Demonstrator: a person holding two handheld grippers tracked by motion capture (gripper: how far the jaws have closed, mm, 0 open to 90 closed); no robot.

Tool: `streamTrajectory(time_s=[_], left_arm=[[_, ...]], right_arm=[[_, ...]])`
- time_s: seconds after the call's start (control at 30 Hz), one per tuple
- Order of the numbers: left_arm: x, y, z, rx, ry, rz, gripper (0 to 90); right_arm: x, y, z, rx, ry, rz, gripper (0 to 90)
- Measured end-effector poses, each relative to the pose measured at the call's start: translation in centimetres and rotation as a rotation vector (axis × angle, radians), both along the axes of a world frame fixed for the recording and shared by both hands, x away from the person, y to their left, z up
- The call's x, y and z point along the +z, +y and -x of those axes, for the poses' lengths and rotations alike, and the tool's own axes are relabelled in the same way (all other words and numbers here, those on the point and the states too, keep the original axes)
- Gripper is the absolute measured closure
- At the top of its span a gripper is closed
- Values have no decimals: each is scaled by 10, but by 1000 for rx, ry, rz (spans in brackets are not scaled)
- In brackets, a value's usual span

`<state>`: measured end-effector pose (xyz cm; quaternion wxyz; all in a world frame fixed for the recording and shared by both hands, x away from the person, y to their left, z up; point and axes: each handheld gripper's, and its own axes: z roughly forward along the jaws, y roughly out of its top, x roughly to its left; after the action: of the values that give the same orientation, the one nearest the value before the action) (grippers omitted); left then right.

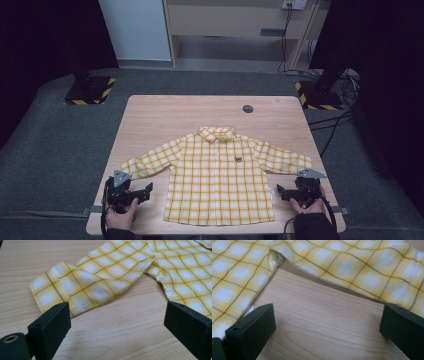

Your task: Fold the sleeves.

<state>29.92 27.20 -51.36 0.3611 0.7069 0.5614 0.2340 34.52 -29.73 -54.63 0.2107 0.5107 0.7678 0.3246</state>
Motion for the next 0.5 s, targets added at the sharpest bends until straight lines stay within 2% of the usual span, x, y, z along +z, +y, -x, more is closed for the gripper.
streamTrajectory(time_s=[0.17,0.5], left_arm=[[5,4,1,13,-18,15,60],[10,9,-1,29,-27,25,60]], right_arm=[[0,0,0,0,0,0,3],[0,0,0,0,0,0,2]])
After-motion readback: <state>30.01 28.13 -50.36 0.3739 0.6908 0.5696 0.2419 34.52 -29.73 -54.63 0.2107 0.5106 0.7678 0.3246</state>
